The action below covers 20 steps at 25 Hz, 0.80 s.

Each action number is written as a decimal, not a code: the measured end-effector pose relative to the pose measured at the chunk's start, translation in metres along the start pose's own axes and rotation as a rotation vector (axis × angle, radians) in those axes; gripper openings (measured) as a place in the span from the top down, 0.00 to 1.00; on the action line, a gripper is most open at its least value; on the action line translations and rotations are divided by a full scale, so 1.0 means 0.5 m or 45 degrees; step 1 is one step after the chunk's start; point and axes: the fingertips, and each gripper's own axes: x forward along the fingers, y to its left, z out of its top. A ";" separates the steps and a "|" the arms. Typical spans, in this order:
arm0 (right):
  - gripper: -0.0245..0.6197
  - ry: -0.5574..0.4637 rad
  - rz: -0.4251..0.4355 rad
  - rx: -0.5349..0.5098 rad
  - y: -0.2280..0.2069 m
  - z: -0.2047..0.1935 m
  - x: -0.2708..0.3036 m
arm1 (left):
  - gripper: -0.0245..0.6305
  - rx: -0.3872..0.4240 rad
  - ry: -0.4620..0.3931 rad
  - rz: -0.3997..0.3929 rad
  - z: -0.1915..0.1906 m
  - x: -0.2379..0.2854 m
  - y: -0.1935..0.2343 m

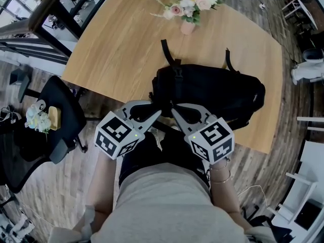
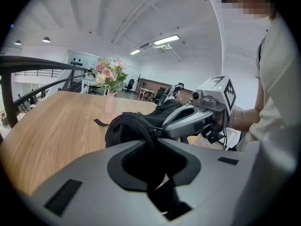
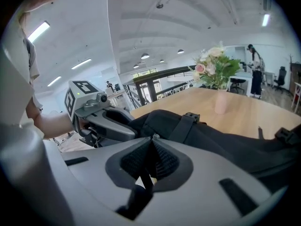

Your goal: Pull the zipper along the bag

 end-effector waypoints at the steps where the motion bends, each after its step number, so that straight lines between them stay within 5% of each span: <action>1: 0.94 0.001 -0.004 0.003 -0.007 -0.001 -0.005 | 0.85 -0.002 0.006 0.021 0.000 -0.001 0.004; 13: 0.95 -0.040 0.056 0.178 -0.039 -0.006 -0.040 | 0.87 -0.132 -0.053 0.255 0.011 -0.010 0.010; 20: 0.95 -0.041 0.026 0.166 -0.063 -0.014 -0.062 | 0.88 -0.187 -0.104 0.366 0.022 -0.023 0.023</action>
